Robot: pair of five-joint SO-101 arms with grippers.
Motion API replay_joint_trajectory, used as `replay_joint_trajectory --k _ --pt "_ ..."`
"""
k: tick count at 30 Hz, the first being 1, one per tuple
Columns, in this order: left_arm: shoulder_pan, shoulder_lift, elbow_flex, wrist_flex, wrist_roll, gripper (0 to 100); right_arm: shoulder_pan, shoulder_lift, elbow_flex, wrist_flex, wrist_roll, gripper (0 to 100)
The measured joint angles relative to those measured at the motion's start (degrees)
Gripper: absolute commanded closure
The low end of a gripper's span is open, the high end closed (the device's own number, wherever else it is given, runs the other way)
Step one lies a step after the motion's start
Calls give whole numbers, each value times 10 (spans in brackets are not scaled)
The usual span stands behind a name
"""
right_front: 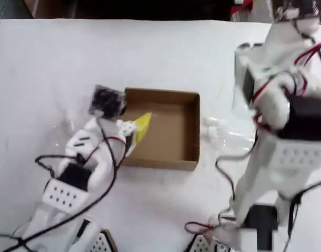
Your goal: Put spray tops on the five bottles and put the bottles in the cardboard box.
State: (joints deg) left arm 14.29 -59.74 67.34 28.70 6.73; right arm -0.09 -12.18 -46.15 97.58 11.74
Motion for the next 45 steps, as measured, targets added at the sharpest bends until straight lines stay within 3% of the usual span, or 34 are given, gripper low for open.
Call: replay_joint_trajectory --k 6,10,16,22,27,34,45 --pt "12 -117 6 36 33 749 -64 -135 149 -26 0 982" --pt "61 -197 6 107 2 720 -90 -198 287 -99 -4 982" --pt "136 -268 6 160 -24 721 -109 -297 549 -287 -6 982" --pt "154 -270 6 160 -24 718 -210 -404 787 -499 -16 982" --pt "154 -270 8 152 -24 721 -289 -433 811 -524 -17 982" --pt "126 -237 47 78 -24 722 -336 -435 794 -483 -17 982" --pt "82 -216 47 60 -24 722 -345 -435 793 -472 -17 982"
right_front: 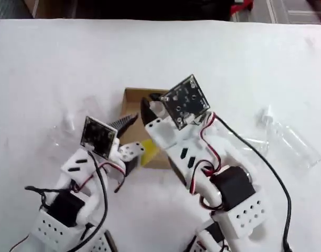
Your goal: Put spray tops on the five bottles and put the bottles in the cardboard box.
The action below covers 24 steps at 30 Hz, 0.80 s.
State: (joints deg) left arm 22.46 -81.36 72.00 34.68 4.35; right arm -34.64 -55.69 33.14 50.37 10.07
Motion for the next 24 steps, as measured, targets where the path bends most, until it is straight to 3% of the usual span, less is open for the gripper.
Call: replay_joint_trajectory --k 15,24 --pt "-22 0 1 -8 0 722 25 4 -4 -13 0 982" --pt "14 0 1 -1 0 722 88 145 -85 -18 1 982"
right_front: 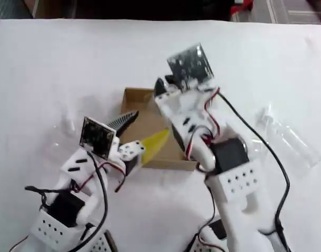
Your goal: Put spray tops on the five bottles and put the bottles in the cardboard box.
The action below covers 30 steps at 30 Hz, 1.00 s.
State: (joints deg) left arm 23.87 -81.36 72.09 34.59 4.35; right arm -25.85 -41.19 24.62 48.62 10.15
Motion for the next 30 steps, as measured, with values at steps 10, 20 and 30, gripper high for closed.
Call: replay_joint_trajectory --k 10,20,30 --pt "-108 0 -84 109 0 722 22 133 -99 0 0 982" --pt "-316 -1 -77 93 103 722 28 263 -172 0 0 982" --pt "-352 0 69 -111 156 722 1 362 -196 -28 0 982"
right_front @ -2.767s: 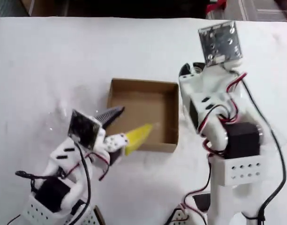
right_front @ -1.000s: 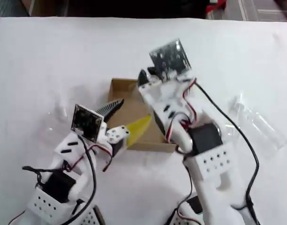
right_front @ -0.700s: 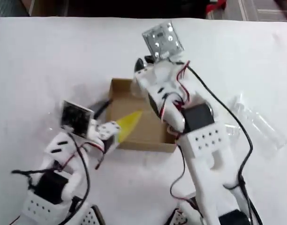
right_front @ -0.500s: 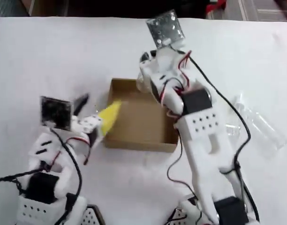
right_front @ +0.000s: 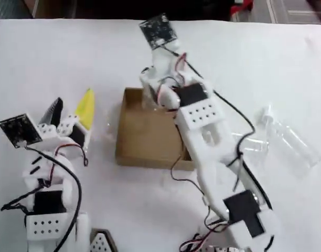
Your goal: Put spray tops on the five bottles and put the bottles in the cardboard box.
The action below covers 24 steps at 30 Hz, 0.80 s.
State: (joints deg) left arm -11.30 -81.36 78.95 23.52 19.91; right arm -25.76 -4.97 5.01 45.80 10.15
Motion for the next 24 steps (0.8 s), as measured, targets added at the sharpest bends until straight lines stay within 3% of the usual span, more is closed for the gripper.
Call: replay_joint_trajectory --k 6,24 --pt "-6 0 4 -5 3 722 -39 77 -55 -4 0 982" --pt "-25 0 4 -5 6 722 -39 244 -195 -5 -1 982"
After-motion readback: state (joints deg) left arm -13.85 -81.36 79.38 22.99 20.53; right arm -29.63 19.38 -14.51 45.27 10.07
